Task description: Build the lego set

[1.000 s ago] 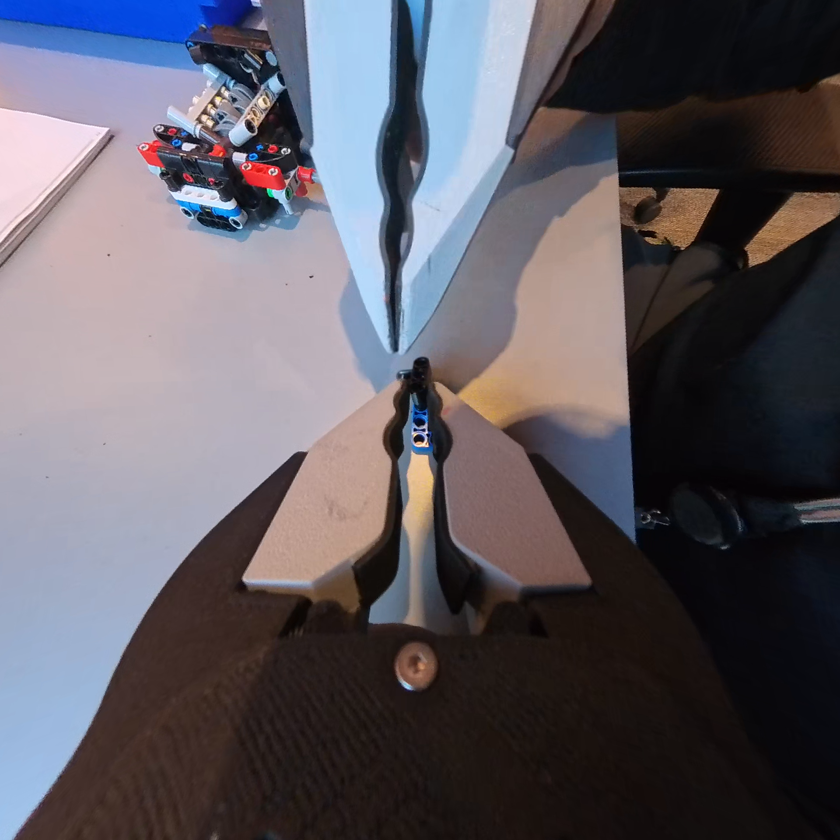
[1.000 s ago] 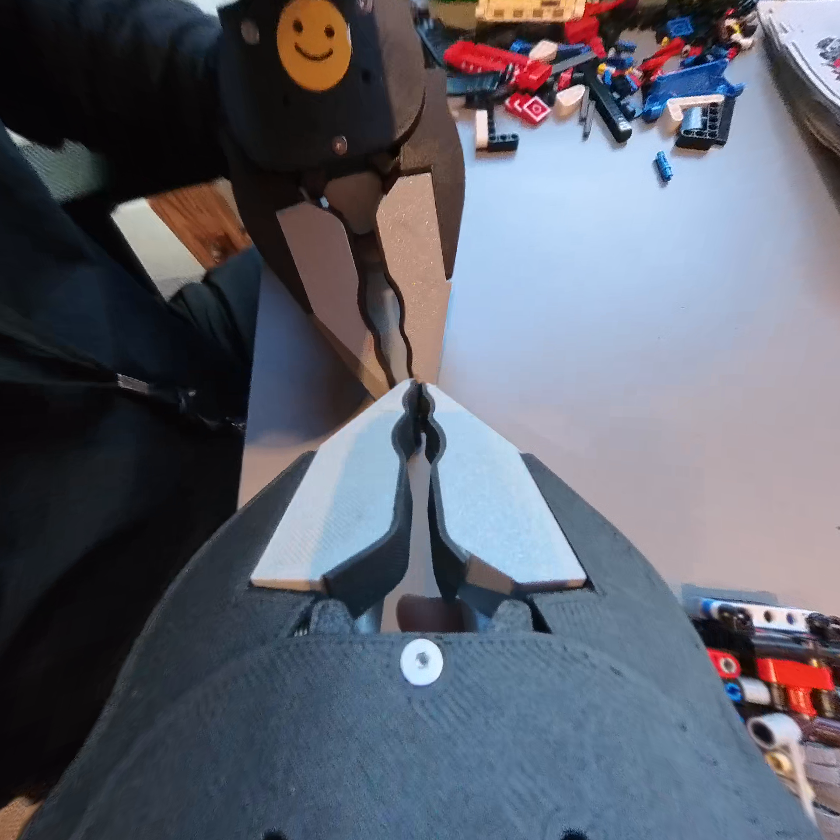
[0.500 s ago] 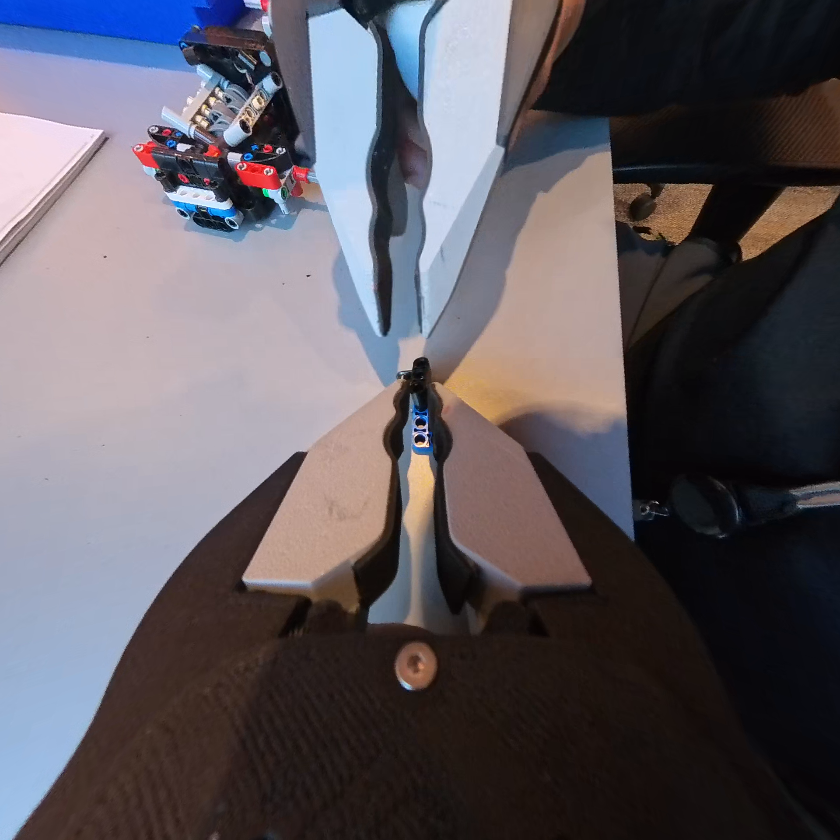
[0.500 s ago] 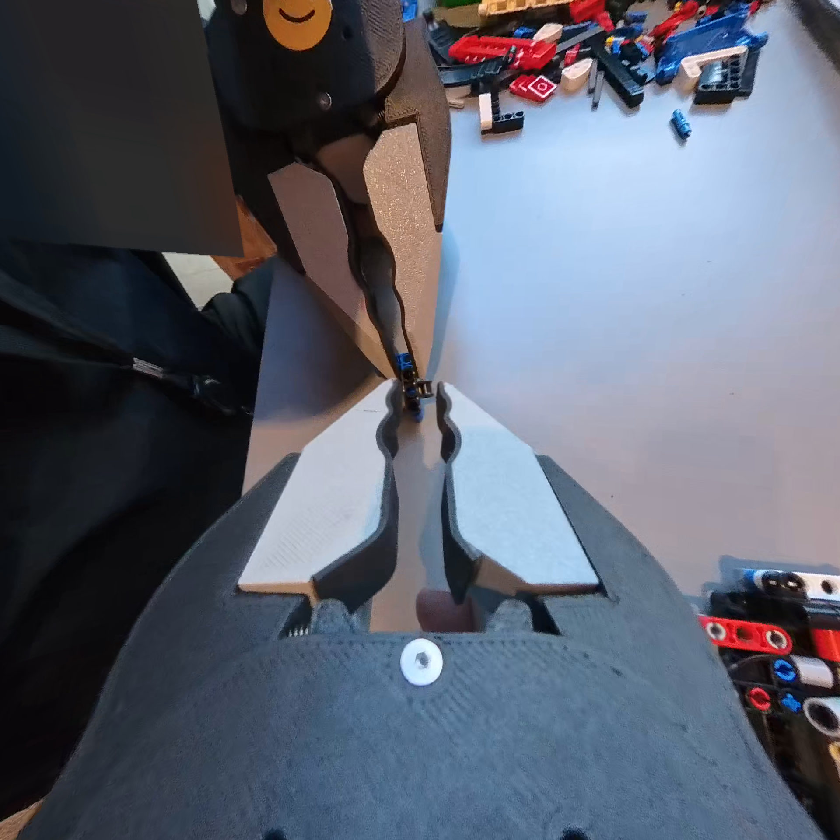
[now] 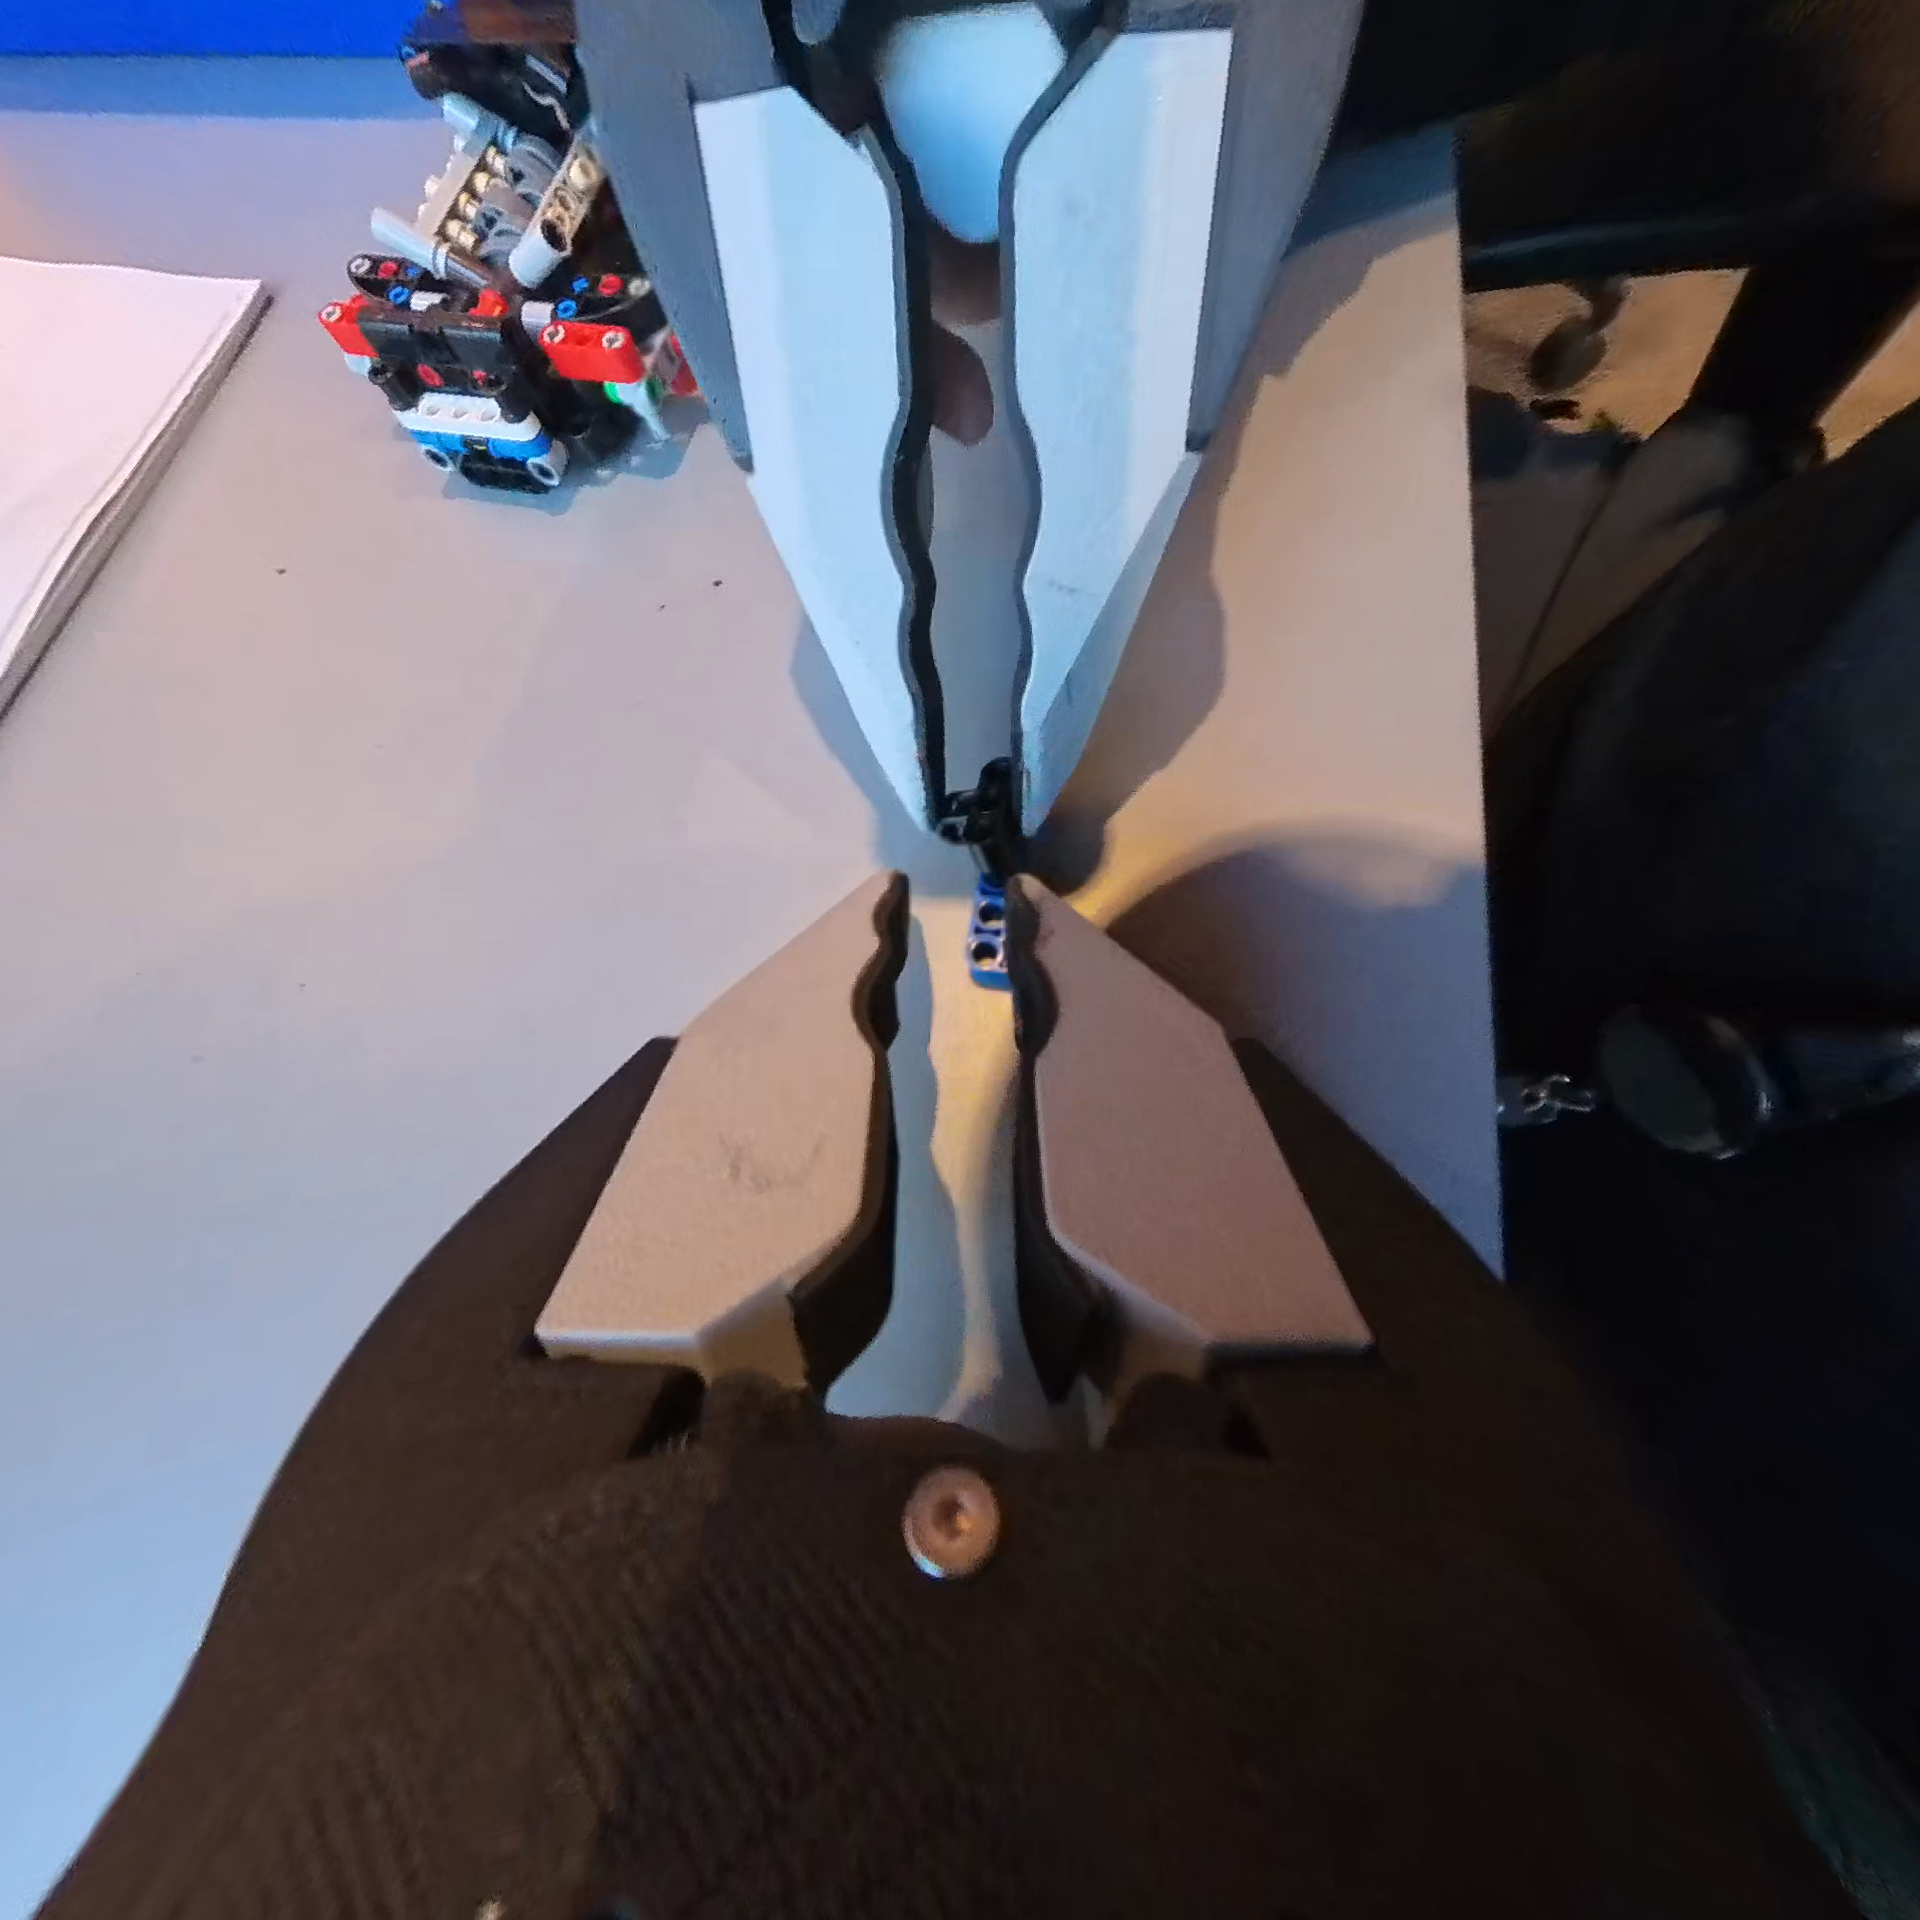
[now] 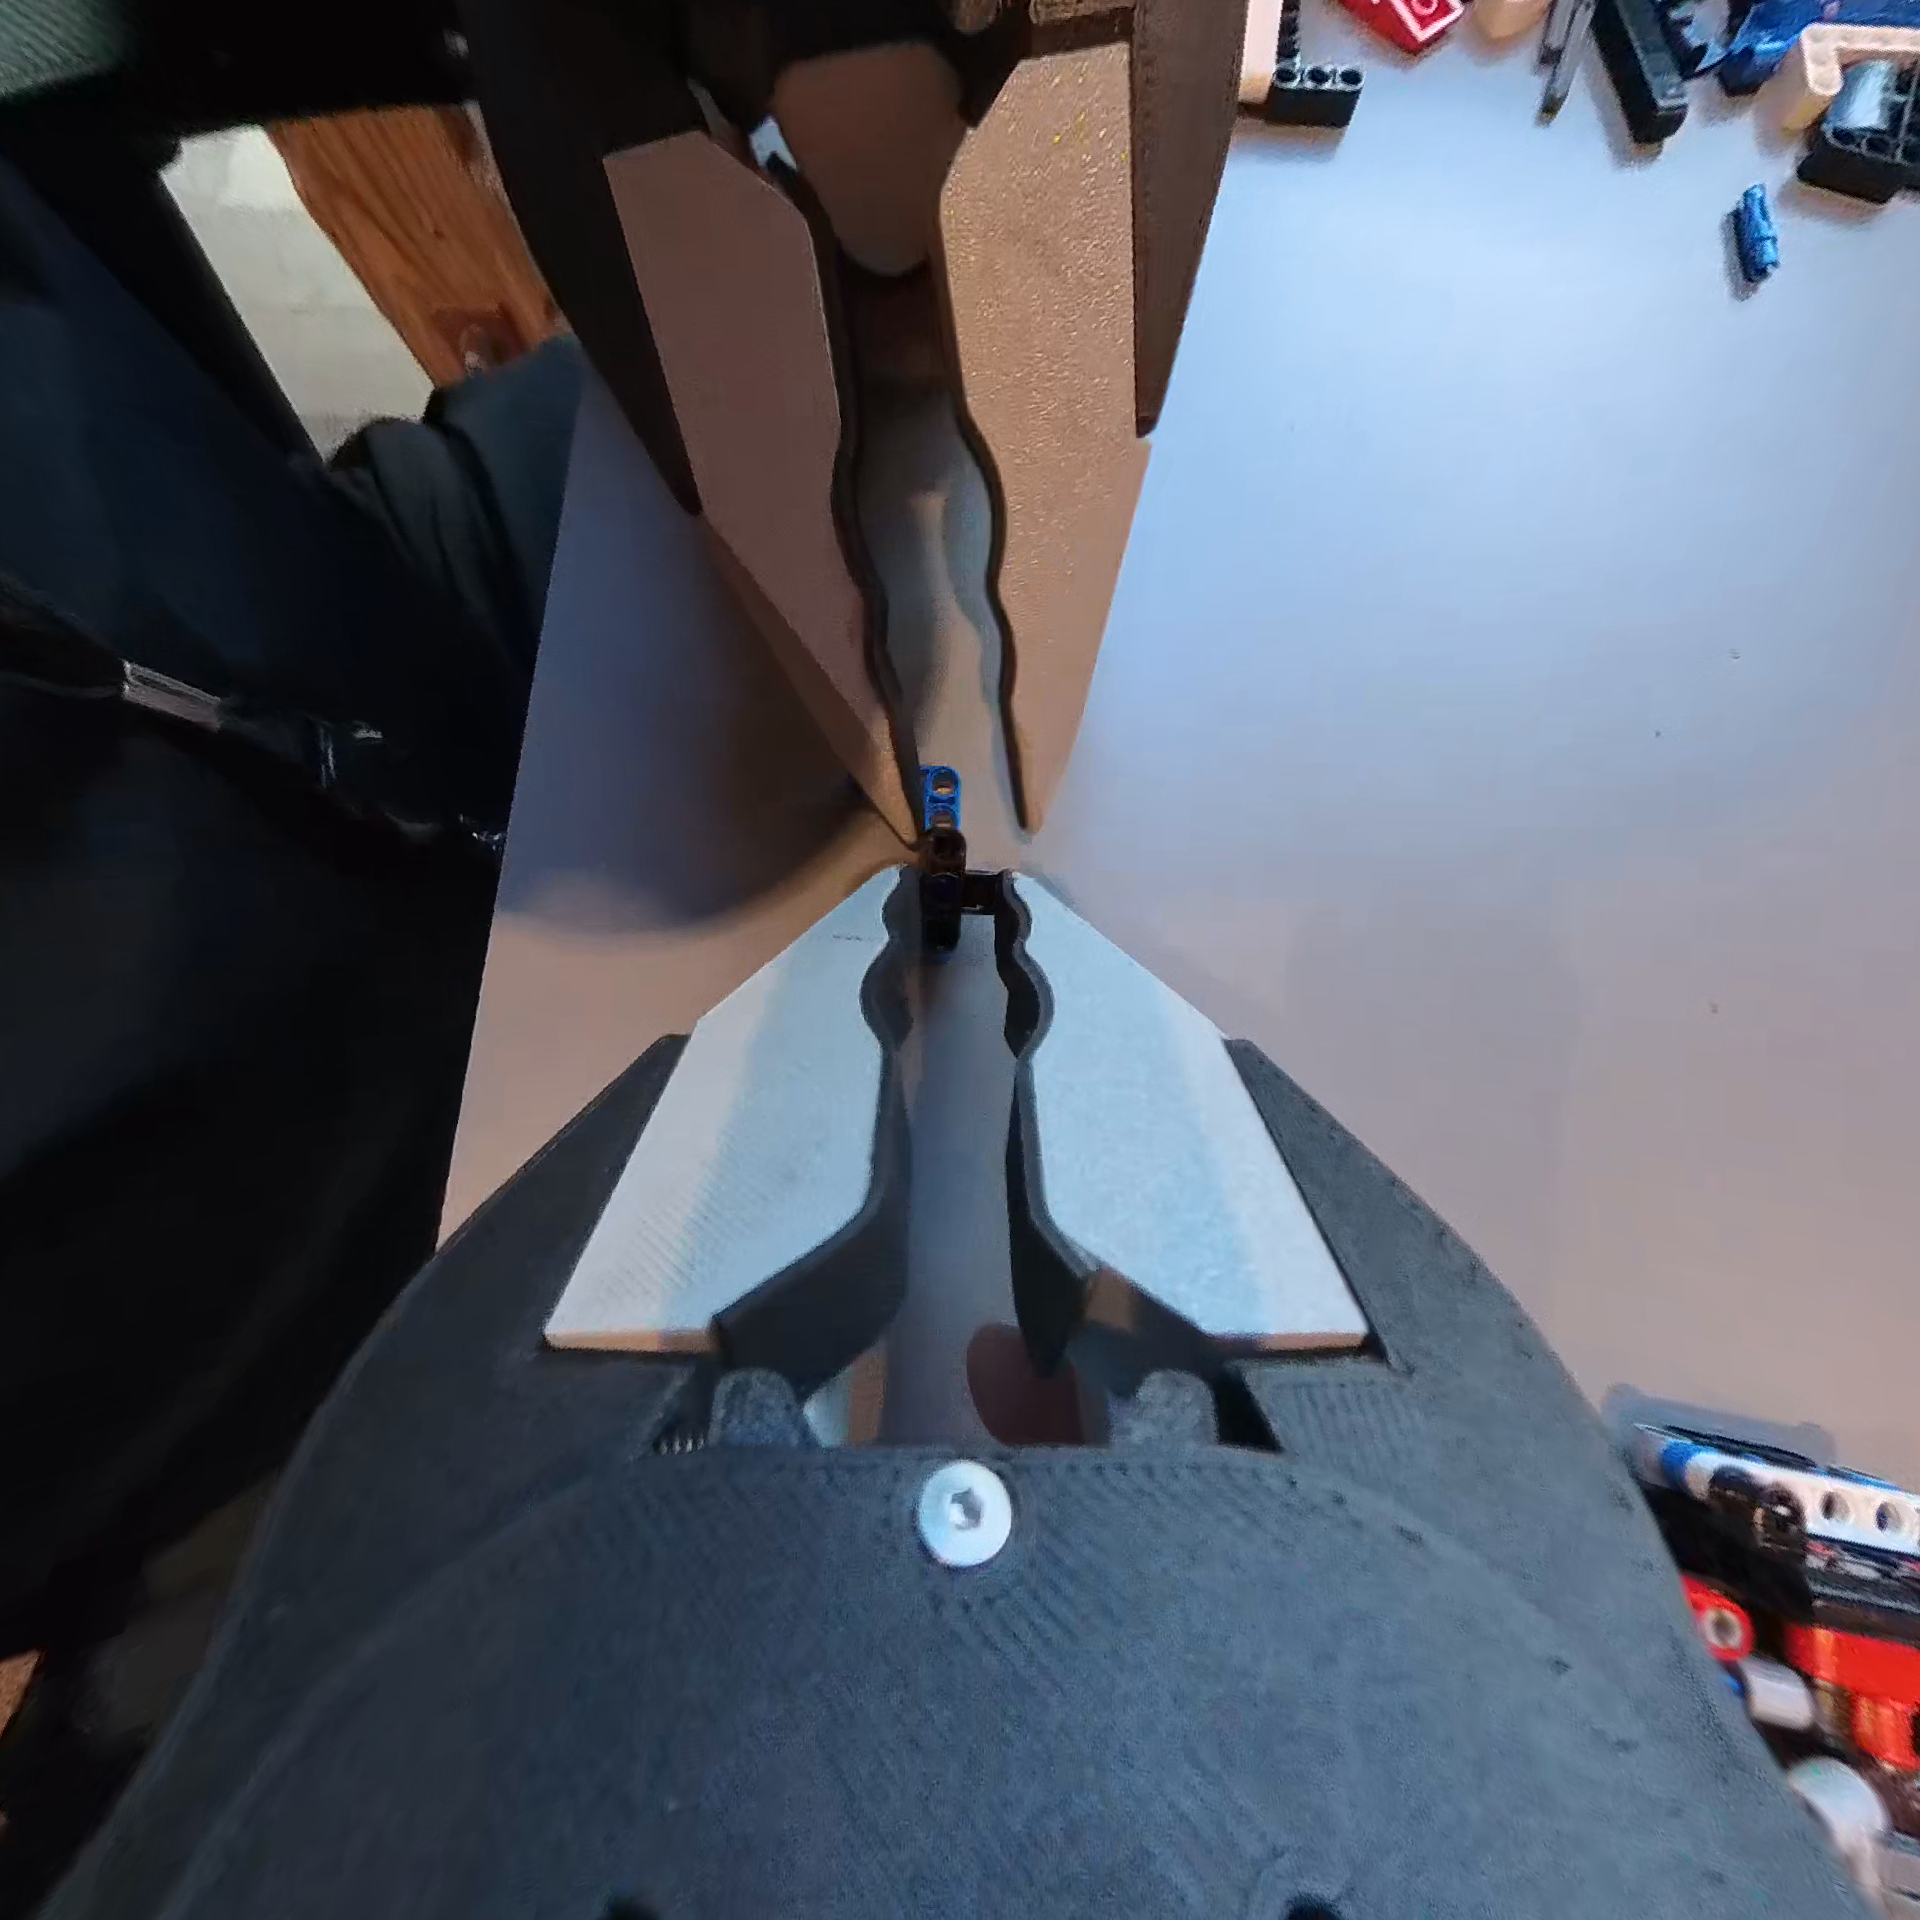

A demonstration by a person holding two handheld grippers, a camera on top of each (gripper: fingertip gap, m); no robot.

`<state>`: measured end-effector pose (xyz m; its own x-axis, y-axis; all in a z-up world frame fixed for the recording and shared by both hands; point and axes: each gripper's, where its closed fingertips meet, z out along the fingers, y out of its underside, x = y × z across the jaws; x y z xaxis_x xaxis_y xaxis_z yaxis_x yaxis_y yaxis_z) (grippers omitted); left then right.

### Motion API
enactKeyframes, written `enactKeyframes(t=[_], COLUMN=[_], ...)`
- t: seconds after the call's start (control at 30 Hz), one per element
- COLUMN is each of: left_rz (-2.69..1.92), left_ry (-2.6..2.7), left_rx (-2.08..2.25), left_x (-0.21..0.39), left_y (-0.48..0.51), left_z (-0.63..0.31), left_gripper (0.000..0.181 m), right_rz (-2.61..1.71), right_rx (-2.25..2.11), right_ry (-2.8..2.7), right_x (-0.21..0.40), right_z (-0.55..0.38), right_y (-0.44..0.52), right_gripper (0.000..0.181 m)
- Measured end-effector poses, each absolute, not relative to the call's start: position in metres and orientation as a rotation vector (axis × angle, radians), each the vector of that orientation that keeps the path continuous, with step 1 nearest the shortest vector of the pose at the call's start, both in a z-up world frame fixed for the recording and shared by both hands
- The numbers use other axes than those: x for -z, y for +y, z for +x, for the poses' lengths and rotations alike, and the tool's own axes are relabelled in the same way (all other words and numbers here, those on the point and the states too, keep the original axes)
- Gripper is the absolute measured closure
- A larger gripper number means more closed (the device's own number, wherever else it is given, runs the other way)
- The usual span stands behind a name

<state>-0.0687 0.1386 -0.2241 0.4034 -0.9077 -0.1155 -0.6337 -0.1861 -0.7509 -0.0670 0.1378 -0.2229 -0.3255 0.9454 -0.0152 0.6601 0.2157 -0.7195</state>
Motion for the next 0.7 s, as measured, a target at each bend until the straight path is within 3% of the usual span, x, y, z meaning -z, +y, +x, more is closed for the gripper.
enactKeyframes(t=[0.33, 0.47, 0.7], left_rz=[-2.043, -2.056, -2.04], left_ry=[1.29, 1.274, 1.275], left_rx=[0.548, 0.573, 0.543], left_x=[0.222, 0.234, 0.234], left_y=[0.122, 0.123, 0.123], left_z=[-0.077, -0.073, -0.07], left_gripper=[0.144, 0.159, 0.159], right_rz=[-1.521, -1.532, -1.524], right_rx=[-0.672, -0.581, -0.506], right_ry=[-2.216, -2.252, -2.271], right_x=[0.221, 0.222, 0.222], right_z=[-0.071, -0.07, -0.068], right_y=[0.14, 0.141, 0.138], right_gripper=[0.171, 0.17, 0.171])
